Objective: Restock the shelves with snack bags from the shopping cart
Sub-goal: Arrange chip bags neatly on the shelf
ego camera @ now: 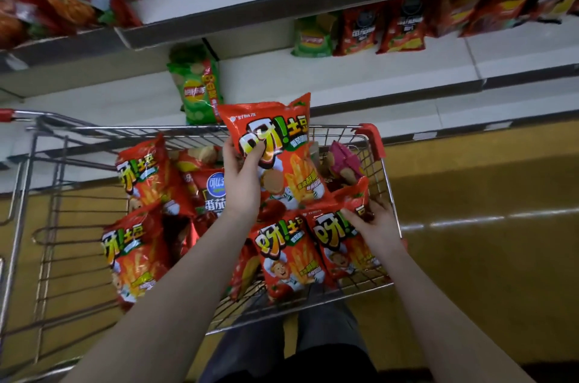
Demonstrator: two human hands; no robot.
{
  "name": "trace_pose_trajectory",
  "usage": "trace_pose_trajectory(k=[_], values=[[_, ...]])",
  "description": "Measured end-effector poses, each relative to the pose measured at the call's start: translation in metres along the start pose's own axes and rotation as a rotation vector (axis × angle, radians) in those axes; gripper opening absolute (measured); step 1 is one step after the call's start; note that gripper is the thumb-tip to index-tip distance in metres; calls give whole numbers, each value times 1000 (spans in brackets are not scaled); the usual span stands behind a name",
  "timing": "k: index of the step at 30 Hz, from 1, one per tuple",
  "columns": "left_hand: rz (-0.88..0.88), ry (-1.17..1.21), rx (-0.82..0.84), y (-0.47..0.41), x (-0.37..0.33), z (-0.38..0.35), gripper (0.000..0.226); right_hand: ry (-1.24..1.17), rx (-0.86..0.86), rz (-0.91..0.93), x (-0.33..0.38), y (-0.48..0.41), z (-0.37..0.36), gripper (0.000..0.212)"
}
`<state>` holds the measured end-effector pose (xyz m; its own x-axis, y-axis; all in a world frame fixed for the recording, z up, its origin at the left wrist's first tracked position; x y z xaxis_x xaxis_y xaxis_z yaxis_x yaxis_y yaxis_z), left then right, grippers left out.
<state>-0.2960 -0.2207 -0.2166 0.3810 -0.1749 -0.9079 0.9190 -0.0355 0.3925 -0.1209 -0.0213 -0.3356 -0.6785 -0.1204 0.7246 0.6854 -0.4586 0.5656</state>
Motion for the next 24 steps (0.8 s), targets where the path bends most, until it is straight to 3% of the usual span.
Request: trace_pose_trajectory(k=[4,7,12,17,24], values=[[114,16,-40,8,15,15,41,-151,53,12,9,5,-8,45],[121,-20,-72,13,16,26,23,-206,61,30,14,8,-9,49],[98,-43,-63,23,4,31,22,-286,-12,91,40,11,6,57],[58,1,-54,31,-22,38,58,-346,-101,187,97,11,30,66],[-11,155,-163,46,-77,115,57,-491,-15,316,217,41,-7,30]])
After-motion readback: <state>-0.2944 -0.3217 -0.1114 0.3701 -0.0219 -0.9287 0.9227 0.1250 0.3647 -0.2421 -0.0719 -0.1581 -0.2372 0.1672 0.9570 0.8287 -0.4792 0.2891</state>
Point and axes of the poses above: each hand's wrist, its own y-axis away from the middle knuckle, its own z-axis out of the back of the hand, x = y × z, the point moved 10 cm from there along -y, towards the middle knuckle, and after that the axes turned 2 degrees about -y, right-handed, at the moved point
